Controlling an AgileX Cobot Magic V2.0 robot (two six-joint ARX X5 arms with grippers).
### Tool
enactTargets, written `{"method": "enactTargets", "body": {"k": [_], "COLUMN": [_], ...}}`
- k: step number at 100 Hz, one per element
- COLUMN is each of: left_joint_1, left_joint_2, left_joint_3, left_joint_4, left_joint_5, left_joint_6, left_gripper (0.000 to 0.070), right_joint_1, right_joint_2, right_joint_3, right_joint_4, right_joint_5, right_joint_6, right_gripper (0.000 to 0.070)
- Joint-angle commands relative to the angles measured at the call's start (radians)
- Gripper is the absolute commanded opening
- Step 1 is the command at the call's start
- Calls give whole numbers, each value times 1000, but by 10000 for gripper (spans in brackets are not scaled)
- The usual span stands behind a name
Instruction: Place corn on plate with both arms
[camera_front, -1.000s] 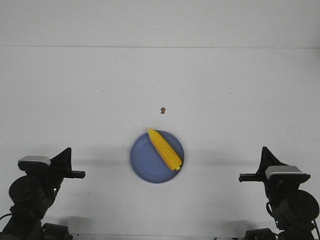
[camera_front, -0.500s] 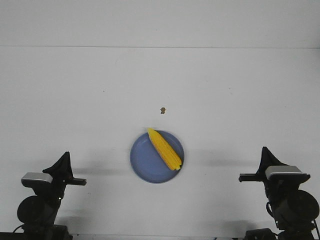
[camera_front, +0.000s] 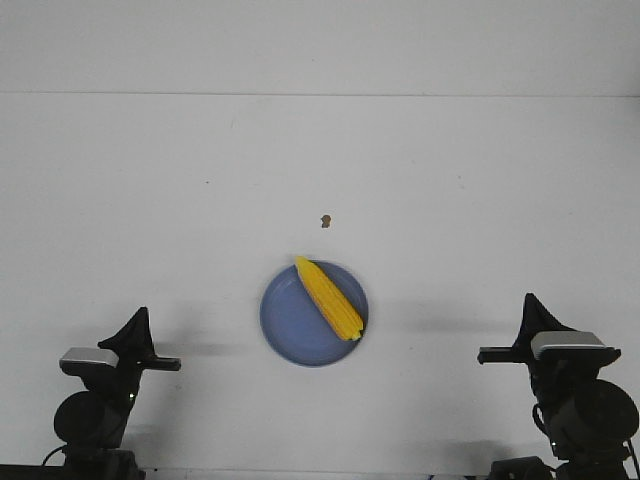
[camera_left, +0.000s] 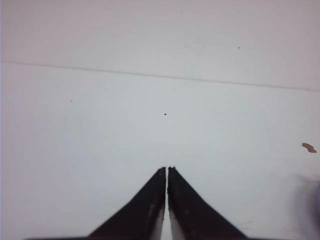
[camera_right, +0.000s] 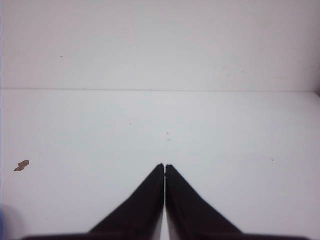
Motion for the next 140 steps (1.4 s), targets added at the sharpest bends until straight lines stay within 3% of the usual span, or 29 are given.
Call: {"method": "enactTargets", "body": {"k": [1, 29, 112, 122, 140], "left_joint_1": [1, 1, 1, 1, 1], "left_joint_2": [-2, -2, -2, -2, -2], "left_joint_3": [-13, -34, -34, -34, -34], "left_joint_4": [39, 107, 103, 103, 103], "left_joint_5": [-5, -5, -5, -5, -5], "left_joint_6": [14, 27, 11, 11, 11], "left_gripper": [12, 12, 12, 12, 12], "right_joint_1": [1, 1, 2, 1, -24], "right_joint_2": [3, 3, 1, -15, -97], "right_joint_3": [8, 8, 8, 4, -63], "right_joint_4": [12, 12, 11, 19, 74], "right_joint_5": [2, 2, 5, 6, 12], "right_joint_6": [3, 3, 2, -76, -127], "right_gripper": [8, 8, 9, 8, 8]}}
